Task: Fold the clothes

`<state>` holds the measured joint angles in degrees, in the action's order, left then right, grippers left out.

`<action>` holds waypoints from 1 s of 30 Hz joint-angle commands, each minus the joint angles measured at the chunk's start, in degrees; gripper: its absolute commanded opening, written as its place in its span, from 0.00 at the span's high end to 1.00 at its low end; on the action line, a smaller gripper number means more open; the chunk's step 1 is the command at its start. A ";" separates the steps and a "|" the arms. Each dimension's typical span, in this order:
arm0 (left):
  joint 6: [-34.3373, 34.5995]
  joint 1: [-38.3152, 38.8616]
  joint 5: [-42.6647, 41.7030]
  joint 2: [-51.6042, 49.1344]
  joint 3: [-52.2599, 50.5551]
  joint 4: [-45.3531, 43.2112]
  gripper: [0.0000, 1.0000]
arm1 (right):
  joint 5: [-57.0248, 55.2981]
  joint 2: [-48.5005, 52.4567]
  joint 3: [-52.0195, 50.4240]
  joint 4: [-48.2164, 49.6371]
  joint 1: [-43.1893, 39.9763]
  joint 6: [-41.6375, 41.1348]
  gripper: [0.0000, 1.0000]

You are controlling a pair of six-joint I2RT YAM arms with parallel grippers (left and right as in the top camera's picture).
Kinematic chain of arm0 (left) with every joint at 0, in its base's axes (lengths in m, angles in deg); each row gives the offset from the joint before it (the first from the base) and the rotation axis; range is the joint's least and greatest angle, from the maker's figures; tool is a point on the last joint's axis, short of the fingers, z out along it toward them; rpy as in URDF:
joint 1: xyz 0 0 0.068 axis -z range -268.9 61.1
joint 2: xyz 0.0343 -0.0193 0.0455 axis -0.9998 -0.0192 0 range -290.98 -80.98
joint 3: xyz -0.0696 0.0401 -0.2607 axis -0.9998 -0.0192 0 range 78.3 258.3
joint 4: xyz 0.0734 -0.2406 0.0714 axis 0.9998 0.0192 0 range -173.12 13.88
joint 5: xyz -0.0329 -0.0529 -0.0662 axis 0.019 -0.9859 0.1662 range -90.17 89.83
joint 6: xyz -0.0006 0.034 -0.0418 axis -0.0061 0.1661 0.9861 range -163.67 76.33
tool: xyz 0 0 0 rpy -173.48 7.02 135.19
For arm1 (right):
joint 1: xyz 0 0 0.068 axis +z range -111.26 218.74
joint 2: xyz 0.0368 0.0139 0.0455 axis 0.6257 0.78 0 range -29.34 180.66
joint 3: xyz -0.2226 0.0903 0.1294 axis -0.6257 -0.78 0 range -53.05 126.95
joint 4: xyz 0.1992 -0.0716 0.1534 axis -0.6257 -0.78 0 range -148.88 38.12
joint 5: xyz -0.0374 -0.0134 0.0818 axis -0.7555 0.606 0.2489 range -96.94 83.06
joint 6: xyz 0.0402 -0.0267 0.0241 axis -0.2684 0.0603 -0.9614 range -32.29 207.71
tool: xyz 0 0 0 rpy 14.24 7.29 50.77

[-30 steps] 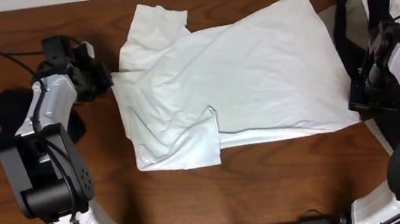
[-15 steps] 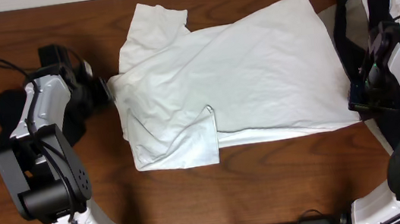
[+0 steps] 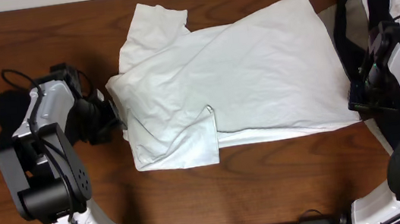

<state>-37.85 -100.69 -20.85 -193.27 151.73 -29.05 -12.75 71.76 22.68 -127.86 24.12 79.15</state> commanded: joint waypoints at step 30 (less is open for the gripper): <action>8.68 -3.41 17.14 5.38 -7.76 -4.07 0.94 | 0.04 -0.28 -0.20 -0.52 -0.37 -0.81 0.99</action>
<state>-31.77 -101.74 -14.69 -189.95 143.75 -32.57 -12.70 71.76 22.59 -128.35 24.10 79.15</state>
